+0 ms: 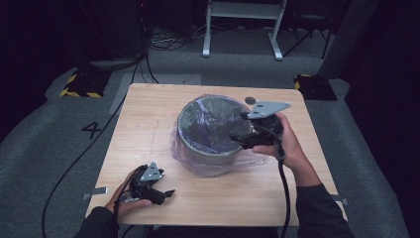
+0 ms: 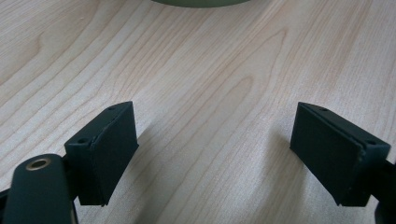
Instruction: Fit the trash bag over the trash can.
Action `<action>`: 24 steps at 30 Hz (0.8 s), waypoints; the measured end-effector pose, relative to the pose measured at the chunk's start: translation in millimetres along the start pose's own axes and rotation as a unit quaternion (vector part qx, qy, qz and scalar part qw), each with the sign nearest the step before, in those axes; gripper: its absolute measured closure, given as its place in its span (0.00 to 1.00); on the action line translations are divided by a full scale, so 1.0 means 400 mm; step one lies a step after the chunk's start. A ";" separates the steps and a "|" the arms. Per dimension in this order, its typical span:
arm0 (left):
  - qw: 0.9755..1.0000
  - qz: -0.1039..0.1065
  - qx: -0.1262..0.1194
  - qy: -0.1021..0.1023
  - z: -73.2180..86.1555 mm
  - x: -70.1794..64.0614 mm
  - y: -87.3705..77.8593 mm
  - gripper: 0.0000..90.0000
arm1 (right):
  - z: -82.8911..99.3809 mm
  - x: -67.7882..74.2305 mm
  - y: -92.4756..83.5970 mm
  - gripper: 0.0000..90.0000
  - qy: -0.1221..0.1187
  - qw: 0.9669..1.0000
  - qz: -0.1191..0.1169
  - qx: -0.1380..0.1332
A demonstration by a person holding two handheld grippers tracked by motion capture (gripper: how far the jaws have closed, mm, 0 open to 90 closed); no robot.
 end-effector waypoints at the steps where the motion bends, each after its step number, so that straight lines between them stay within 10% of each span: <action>1: 1.000 0.000 0.000 0.000 0.000 0.000 0.000 0.16 | 0.010 -0.004 -0.023 0.27 0.005 1.000 0.005 -0.010; 11: 1.000 0.003 -0.001 0.001 0.000 0.000 0.000 0.16 | 0.206 -0.016 -0.142 0.24 0.004 0.999 0.045 -0.016; 24: 1.000 0.003 -0.001 0.001 0.000 0.000 0.001 0.16 | 0.520 -0.065 -0.072 0.25 0.044 0.993 0.085 0.075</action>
Point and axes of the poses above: each handheld gripper's, and its own axes: y roughly forward along the jaws, z roughly out of its underside, x roughly to its left, the point moved 7 cm from there along y, roughly forward along the jaws, and after that the axes turned 5 degrees about y, right-handed, at the moved point
